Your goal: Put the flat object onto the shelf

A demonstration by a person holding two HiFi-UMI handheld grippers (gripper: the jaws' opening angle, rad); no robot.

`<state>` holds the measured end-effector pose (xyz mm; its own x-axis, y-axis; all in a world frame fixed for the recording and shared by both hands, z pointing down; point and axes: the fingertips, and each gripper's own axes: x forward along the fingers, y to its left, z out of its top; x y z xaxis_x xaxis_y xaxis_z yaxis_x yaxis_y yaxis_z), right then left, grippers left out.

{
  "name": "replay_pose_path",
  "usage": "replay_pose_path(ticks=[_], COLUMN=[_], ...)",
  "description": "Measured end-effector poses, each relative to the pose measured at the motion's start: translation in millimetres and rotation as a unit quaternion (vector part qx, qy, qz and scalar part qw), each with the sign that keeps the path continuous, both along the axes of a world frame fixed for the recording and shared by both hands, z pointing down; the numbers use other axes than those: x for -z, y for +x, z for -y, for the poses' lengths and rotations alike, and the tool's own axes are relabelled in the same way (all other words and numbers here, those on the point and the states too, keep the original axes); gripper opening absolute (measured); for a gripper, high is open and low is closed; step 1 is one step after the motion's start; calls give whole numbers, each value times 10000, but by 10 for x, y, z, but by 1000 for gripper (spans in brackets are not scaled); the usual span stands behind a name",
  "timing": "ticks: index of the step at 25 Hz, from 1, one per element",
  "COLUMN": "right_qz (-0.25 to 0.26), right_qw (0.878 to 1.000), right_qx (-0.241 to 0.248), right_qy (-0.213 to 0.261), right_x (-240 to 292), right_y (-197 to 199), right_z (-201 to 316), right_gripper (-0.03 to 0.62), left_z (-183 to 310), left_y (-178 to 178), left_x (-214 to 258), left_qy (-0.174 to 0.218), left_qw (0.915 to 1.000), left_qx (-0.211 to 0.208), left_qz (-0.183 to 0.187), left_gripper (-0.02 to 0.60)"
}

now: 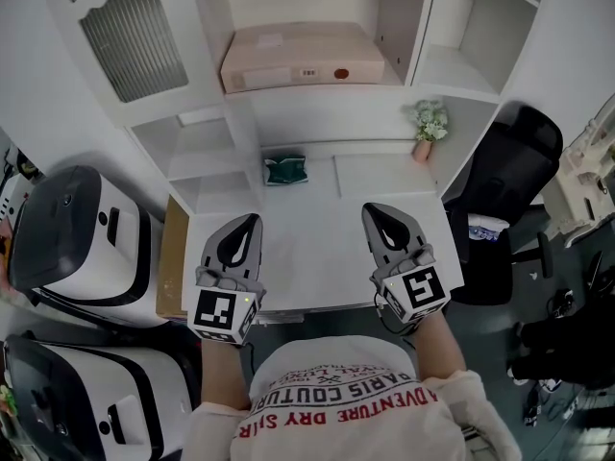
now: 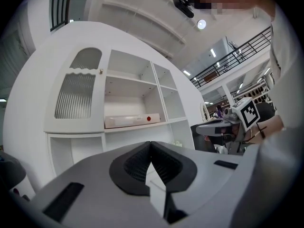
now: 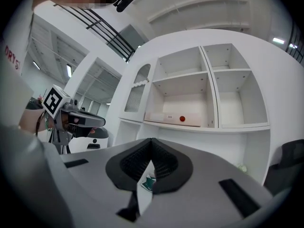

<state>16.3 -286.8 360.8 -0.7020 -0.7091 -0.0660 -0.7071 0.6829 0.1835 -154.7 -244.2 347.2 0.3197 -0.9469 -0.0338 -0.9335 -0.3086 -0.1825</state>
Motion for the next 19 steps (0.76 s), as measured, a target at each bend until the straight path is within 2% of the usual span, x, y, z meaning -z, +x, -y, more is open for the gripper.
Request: replay_pose_path(ticks=[8, 19], right_qz=[17, -5], right_qw=[9997, 10000], right_qx=[-256, 13], right_qy=[-17, -30], right_x=[-28, -51], right_y=[48, -8], right_z=[41, 27], right_gripper=[26, 26], left_z=[-7, -6], left_y=[19, 70], left_x=[-3, -46], left_qy=[-13, -92], left_qw=[10000, 9998], left_qx=[-12, -128], left_qz=[-9, 98], left_gripper=[14, 14])
